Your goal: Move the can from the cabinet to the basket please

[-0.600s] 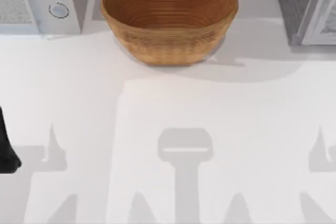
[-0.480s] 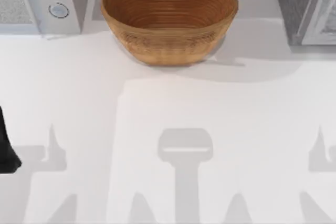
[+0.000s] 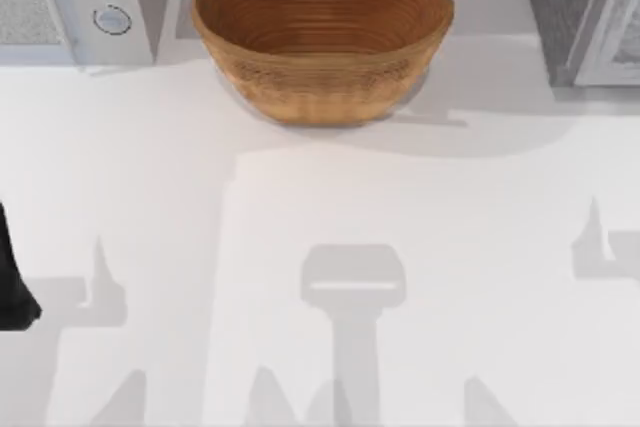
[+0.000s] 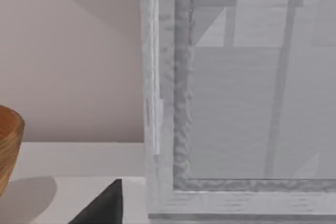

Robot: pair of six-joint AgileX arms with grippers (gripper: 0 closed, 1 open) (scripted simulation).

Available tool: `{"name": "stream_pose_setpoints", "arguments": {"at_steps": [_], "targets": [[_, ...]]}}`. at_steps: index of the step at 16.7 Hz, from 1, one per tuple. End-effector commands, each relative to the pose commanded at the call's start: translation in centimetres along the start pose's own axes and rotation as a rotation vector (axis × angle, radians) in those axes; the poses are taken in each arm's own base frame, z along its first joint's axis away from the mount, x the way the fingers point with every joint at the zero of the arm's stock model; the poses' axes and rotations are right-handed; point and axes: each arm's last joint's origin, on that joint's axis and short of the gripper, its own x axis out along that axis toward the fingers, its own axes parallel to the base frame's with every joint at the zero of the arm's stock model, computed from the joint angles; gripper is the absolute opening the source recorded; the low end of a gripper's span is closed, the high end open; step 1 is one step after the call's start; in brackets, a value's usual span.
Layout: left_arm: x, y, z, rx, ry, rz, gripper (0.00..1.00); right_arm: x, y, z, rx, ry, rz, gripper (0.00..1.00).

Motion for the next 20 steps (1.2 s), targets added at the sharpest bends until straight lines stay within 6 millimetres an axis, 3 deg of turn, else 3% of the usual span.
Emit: {"name": "stream_pose_setpoints", "arguments": {"at_steps": [3, 7, 11, 15, 20], "targets": [[0.0, 0.0, 0.0, 0.000, 0.000, 0.000, 1.00, 1.5, 0.4, 6.4, -0.001, 0.008, -0.003, 1.00], [0.0, 0.0, 0.0, 0.000, 0.000, 0.000, 1.00, 4.9, 1.3, 14.8, -0.002, 0.006, -0.006, 1.00], [0.0, 0.0, 0.0, 0.000, 0.000, 0.000, 1.00, 9.0, 2.6, 21.3, -0.001, -0.008, -0.006, 1.00], [0.0, 0.0, 0.0, 0.000, 0.000, 0.000, 1.00, 12.2, 3.8, 25.0, 0.001, -0.024, -0.003, 1.00], [0.0, 0.0, 0.0, 0.000, 0.000, 0.000, 1.00, 13.5, 4.4, 26.2, 0.001, -0.029, -0.001, 1.00]]}}
